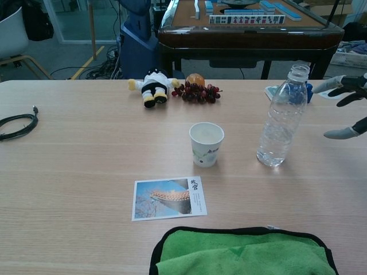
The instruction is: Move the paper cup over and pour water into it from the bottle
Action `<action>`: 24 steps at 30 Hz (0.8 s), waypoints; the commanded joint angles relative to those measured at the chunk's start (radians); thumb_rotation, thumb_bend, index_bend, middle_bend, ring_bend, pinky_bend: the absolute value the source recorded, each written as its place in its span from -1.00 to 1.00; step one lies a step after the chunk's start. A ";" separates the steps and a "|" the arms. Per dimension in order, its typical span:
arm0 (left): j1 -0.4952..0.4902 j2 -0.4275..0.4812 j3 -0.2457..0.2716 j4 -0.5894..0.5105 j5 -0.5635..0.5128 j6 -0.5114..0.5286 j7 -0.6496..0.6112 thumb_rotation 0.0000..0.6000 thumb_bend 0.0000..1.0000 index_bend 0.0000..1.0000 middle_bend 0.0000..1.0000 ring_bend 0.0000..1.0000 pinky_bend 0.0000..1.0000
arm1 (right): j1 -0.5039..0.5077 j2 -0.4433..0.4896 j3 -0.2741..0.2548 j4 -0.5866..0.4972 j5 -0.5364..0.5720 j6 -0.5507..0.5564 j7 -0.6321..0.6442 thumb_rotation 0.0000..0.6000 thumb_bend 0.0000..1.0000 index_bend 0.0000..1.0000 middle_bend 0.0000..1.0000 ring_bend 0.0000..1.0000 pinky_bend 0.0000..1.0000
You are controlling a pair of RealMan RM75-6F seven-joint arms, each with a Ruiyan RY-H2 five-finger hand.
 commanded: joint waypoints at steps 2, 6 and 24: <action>0.006 0.002 -0.008 0.000 0.003 -0.005 -0.002 1.00 -0.21 -0.83 -0.95 -0.91 -0.46 | 0.039 -0.050 -0.021 0.081 -0.031 -0.033 0.075 1.00 -1.00 -0.53 -0.72 -0.74 -0.56; 0.012 0.003 -0.016 0.002 0.007 -0.013 -0.002 1.00 -0.21 -0.83 -0.95 -0.91 -0.46 | 0.062 -0.090 -0.033 0.145 -0.054 -0.039 0.129 1.00 -1.00 -0.53 -0.72 -0.74 -0.55; 0.037 0.006 -0.045 0.000 0.018 -0.036 -0.010 1.00 -0.21 -0.83 -0.95 -0.91 -0.46 | 0.141 -0.232 -0.070 0.359 -0.132 0.004 0.319 1.00 -1.00 -0.53 -0.55 -0.69 -0.46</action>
